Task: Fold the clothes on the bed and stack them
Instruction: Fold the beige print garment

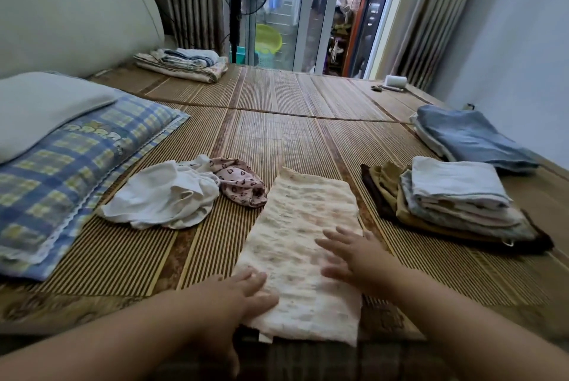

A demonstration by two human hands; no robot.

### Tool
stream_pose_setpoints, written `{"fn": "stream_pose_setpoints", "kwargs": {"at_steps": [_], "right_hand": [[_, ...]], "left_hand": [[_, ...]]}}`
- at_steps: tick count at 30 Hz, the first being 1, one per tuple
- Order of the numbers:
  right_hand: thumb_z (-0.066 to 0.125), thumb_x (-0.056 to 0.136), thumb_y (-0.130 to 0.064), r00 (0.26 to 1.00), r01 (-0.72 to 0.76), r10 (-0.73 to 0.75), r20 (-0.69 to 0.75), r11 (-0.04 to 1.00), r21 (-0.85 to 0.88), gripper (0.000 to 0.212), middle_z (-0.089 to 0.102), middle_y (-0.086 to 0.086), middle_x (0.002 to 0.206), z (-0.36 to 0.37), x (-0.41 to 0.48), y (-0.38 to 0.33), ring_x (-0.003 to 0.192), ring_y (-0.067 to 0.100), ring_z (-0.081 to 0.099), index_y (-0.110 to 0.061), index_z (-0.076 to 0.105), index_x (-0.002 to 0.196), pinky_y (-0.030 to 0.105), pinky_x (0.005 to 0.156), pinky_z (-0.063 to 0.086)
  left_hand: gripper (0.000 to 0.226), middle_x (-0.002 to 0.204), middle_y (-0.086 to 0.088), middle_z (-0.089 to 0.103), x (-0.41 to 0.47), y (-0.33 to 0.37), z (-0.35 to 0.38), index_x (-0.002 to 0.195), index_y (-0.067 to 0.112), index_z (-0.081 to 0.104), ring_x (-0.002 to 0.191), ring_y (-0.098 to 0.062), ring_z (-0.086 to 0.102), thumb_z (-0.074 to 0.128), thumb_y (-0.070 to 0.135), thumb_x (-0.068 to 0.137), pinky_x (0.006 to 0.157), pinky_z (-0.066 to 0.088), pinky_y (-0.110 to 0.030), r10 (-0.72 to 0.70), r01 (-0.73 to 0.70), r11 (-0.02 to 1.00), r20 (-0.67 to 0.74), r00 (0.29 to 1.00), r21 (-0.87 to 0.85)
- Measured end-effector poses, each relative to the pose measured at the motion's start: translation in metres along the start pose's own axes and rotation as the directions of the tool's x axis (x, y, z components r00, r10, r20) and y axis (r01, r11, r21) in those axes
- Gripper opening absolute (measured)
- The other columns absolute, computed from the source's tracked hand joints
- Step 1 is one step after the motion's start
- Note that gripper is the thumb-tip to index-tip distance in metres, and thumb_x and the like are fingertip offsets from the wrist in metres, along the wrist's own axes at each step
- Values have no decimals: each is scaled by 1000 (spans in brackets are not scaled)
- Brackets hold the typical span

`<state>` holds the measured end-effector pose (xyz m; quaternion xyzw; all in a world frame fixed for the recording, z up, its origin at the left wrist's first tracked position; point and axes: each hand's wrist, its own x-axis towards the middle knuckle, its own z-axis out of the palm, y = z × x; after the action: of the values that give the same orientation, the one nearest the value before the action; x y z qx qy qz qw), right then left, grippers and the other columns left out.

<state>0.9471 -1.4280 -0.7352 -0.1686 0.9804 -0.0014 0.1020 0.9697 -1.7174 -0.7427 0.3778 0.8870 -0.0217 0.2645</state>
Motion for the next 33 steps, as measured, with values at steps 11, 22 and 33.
{"fn": "stream_pose_setpoints", "kwargs": {"at_steps": [11, 22, 33], "right_hand": [[39, 100, -40, 964, 225, -219, 154, 974, -22, 68, -32, -11, 145, 48, -63, -13, 135, 18, -35, -52, -18, 136, 34, 113, -12], [54, 82, -55, 992, -122, 43, 115, 412, 903, 58, 71, 14, 95, -16, -60, 8, 85, 31, 66, 0, 67, 95, 40, 79, 55], [44, 96, -50, 647, -241, 760, -65, 284, 928, 45, 68, 9, 102, -7, 33, 33, 88, 26, 61, -11, 65, 97, 38, 77, 48]], "left_hand": [[64, 157, 20, 3, 6, -16, 8, 148, 43, 20, 140, 2, -7, 50, 41, 92, 116, 9, -27, 23, -32, 999, -204, 979, -44], [21, 66, 0, 66, -4, -21, -39, 74, 19, 73, 57, -15, 59, 58, 7, 83, 52, 49, -19, -201, -245, 454, -366, 909, -857], [40, 124, -8, 60, 80, -35, -74, 136, 22, 49, 101, -24, 60, 54, 23, 96, 87, 48, -39, -652, -244, 267, -361, 666, -932]]}}
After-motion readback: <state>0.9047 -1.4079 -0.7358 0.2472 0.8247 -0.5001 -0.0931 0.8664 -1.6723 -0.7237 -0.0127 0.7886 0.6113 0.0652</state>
